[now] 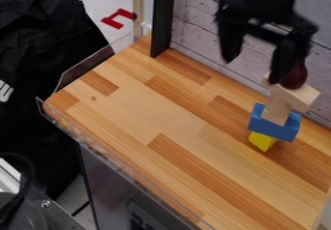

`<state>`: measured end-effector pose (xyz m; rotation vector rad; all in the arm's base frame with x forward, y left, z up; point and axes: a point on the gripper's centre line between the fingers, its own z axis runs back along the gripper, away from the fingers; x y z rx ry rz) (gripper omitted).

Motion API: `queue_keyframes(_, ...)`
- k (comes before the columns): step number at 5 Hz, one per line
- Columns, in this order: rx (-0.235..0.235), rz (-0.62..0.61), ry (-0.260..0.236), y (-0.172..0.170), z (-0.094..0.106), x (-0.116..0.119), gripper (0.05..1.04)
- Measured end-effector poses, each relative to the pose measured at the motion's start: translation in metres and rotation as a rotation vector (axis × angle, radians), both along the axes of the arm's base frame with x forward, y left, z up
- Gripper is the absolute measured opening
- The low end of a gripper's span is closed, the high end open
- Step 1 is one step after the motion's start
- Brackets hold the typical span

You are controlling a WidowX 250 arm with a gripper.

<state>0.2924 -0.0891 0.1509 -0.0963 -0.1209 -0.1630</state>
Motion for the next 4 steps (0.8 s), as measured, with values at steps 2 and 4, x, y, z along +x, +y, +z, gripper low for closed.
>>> queue_keyframes(2, 0.007, -0.075, 0.024, -0.013, 0.006, 0.019, 1.0)
queue_keyframes(4, 0.042, -0.117, 0.075, -0.026, -0.008, 0.037, 0.999)
